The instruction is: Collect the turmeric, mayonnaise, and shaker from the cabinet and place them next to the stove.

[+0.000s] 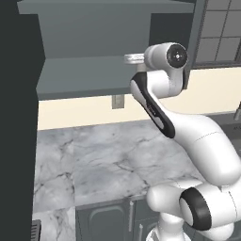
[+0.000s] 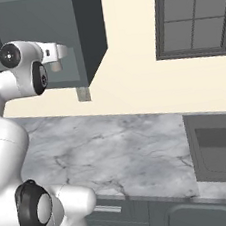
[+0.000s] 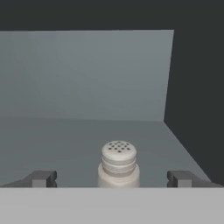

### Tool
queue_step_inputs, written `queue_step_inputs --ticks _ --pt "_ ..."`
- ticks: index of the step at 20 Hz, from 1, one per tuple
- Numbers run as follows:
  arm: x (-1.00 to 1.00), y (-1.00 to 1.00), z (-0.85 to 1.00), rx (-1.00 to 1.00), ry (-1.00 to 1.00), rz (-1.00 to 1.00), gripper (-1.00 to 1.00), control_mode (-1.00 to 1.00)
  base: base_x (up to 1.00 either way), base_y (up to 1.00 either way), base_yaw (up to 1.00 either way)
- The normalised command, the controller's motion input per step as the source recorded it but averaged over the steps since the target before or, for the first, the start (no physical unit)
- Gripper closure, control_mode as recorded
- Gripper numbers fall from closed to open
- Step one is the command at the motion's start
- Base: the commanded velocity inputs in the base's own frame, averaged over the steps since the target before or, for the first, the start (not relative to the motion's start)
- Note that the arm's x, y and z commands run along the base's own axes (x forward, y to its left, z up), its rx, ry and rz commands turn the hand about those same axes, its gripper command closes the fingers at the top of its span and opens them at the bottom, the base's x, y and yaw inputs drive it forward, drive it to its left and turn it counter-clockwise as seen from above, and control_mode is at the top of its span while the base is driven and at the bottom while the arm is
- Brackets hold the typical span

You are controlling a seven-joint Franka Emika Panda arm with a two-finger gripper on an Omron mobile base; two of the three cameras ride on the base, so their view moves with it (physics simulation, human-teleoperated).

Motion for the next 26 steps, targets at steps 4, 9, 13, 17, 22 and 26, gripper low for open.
queue_step_inputs --ticks 4,9,13,17,22,26 --pt "0.12 0.0 -0.1 0.0 0.0 0.02 -1.0 -1.0 0.0 0.0 0.0" --pt "0.15 0.0 -0.09 0.0 0.0 0.02 -1.0 -1.0 0.0 0.0 0.0" --pt "0.13 0.0 -0.07 0.0 0.0 0.02 -1.0 -1.0 0.0 0.0 0.0" --pt "0.15 0.0 -0.04 0.0 0.02 0.01 -1.0 -1.0 0.0 0.0 0.0" --pt "0.15 0.0 -0.08 0.0 0.02 0.01 -1.0 -1.0 0.0 0.0 0.0" --pt "0.2 0.0 -0.08 0.0 0.01 0.0 1.0 -1.0 0.0 0.0 0.0"
